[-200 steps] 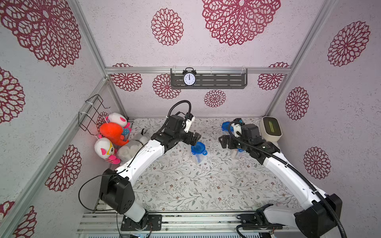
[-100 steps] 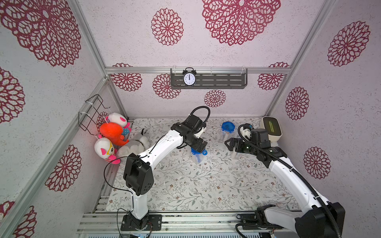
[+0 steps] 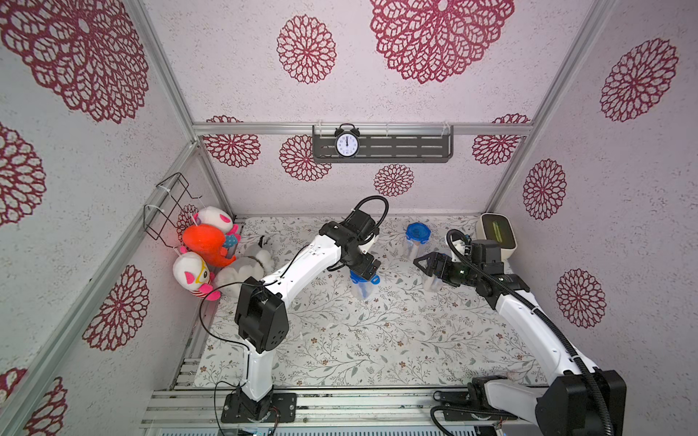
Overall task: Pack away toiletry kits
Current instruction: Close the fastener on the container.
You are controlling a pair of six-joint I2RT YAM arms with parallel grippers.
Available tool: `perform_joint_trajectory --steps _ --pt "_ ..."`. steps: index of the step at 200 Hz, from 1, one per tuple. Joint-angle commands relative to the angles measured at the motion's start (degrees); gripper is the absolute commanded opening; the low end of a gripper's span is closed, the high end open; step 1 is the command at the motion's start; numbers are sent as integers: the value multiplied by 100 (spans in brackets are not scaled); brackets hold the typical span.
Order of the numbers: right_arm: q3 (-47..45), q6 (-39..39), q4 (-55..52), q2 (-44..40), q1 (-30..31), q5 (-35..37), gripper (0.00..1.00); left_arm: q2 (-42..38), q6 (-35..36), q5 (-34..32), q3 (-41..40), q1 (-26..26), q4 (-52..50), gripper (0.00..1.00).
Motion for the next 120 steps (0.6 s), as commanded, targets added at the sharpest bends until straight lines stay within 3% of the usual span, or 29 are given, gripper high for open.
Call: perform_joint_trajectory --steps 1,120 --pt "21 161 274 -185 -56 -330 99 213 82 39 132 -70 -115 98" --pt "-58 285 466 -184 -347 -631 99 445 -14 71 -233 -222 -205 98"
